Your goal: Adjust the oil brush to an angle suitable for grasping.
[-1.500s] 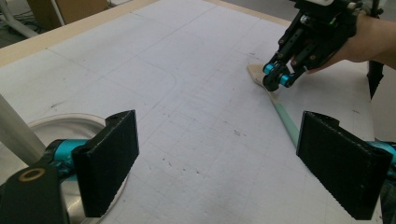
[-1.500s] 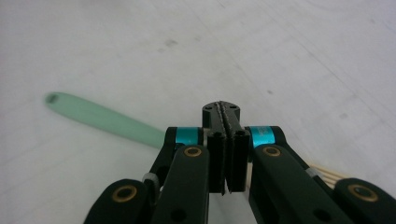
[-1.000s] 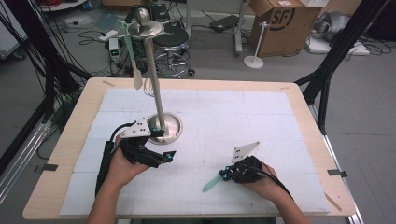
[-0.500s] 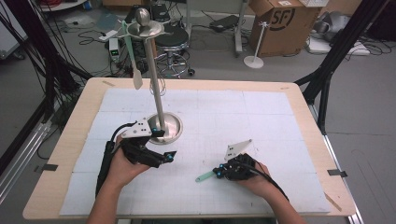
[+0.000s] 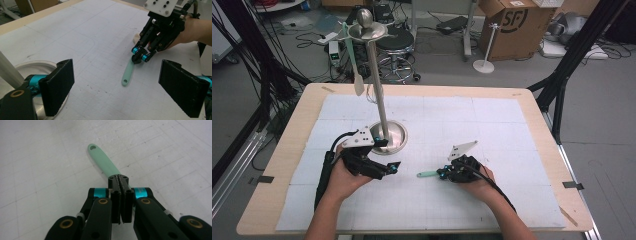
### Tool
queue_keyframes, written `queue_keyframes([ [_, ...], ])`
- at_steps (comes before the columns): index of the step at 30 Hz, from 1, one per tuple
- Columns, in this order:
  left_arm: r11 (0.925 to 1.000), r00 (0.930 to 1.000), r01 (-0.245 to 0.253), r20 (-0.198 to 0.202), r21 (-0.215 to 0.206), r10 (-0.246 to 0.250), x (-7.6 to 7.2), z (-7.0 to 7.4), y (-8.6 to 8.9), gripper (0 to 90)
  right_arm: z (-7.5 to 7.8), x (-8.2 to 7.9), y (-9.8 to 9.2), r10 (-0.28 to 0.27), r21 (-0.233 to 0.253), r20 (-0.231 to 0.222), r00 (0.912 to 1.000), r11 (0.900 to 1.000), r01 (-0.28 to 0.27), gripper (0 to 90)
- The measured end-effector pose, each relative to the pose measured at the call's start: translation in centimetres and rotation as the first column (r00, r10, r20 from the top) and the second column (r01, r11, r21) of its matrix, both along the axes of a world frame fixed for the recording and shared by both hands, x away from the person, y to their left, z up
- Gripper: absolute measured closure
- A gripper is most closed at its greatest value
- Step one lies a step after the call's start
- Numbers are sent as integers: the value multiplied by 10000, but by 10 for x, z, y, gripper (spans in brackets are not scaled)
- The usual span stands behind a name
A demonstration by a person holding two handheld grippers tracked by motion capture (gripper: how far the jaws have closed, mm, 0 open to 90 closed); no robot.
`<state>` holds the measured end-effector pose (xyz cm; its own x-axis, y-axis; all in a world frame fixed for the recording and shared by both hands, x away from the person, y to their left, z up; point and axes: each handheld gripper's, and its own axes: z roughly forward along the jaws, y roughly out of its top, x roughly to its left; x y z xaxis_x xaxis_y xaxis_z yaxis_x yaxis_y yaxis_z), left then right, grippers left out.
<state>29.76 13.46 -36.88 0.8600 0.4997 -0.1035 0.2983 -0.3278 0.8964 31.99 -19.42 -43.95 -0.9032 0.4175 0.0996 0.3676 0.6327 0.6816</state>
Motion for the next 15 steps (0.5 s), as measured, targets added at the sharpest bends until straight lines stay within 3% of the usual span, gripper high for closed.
queue_keyframes([
  [5, 10000, 10000, -17, 14, -31, 17, 0, 1, 1, 138, 8, 3, -13, -600, 346, 304, 9977, 9977, 589, 871],
  [7, 10000, 10000, 13, 12, -36, -13, 0, 0, 0, 138, 10, 7, -21, -999, 487, 210, 9948, 9939, 988, 872],
  [15, 10000, 10000, -14, 2, -11, 14, -1, 1, 1, 138, 5, 13, -26, -1447, -112, 314, 9890, 9893, 1452, 880],
])
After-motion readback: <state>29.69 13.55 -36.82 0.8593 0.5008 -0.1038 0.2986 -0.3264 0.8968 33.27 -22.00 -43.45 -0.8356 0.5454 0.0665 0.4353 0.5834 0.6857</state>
